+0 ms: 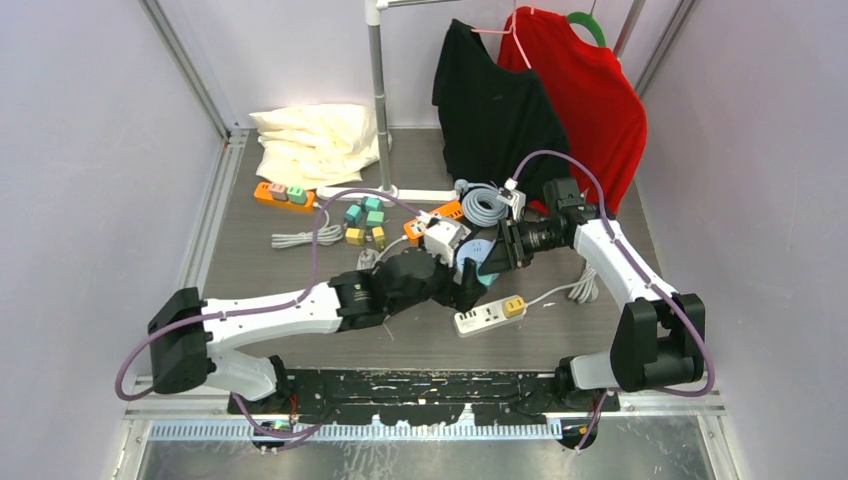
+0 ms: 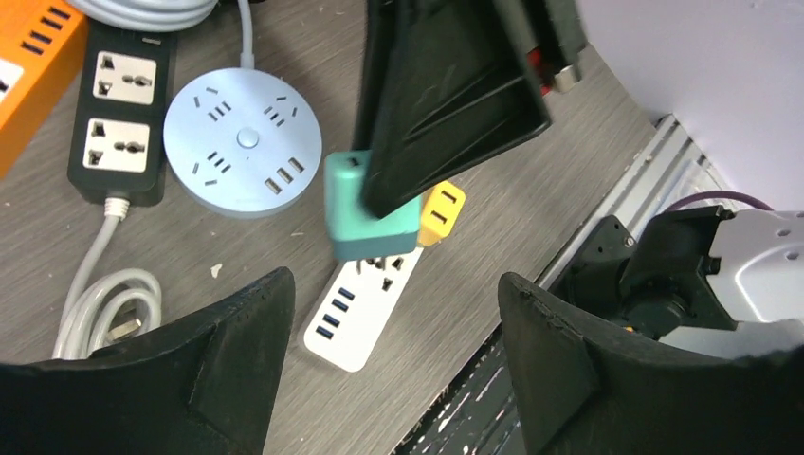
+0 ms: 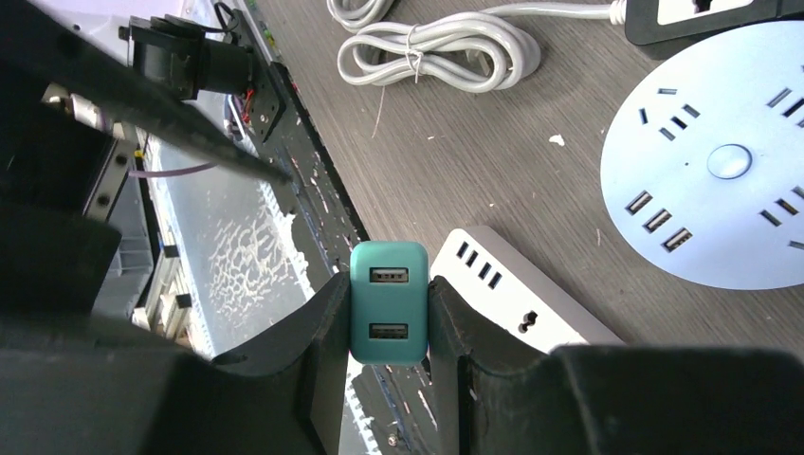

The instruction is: Pull the plug off the socket

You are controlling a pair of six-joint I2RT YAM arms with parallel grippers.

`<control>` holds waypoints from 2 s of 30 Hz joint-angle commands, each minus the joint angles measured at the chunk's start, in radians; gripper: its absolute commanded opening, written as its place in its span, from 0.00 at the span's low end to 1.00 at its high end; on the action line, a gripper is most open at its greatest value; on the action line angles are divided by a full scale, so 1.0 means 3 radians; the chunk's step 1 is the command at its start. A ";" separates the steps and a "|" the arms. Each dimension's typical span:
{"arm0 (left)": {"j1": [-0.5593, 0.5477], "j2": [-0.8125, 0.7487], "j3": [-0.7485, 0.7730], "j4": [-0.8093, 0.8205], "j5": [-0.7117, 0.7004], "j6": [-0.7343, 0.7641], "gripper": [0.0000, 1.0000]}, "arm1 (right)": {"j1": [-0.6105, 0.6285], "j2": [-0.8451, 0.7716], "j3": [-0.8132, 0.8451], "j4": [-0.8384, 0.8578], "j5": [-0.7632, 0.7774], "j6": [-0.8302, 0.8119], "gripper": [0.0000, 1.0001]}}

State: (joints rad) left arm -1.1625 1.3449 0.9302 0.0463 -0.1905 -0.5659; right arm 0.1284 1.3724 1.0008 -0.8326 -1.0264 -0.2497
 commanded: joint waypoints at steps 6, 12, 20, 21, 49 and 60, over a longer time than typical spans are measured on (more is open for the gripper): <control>-0.0248 0.0708 0.0838 -0.0768 -0.0974 0.0234 0.78 | 0.0047 0.0022 0.0075 0.0139 -0.0003 0.0239 0.02; -0.0246 0.1031 0.1138 -0.0869 -0.1121 0.0265 0.78 | 0.0064 0.0061 0.0086 0.0132 0.0019 0.0239 0.02; -0.0246 0.1145 0.1215 -0.0787 -0.1087 0.0298 0.59 | 0.0100 0.0118 0.0100 0.0113 0.0032 0.0240 0.04; -0.0249 0.1148 0.1215 -0.0780 -0.1083 0.0304 0.52 | 0.0103 0.0123 0.0105 0.0110 0.0027 0.0242 0.04; 0.0615 0.0538 0.0355 -0.1376 -0.1758 0.0208 0.00 | 0.0001 -0.0029 0.0213 -0.0051 0.0235 -0.0134 0.70; 0.1712 0.1172 0.0919 -0.1287 -0.1367 0.0353 0.09 | 0.0002 -0.0013 0.0197 -0.0047 0.0251 -0.0159 0.70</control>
State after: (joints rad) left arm -0.7048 1.6272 1.1149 -0.3622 -0.6216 -0.4854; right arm 0.1333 1.4006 1.0271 -0.8471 -0.9485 -0.2813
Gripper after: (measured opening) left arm 0.426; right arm 0.702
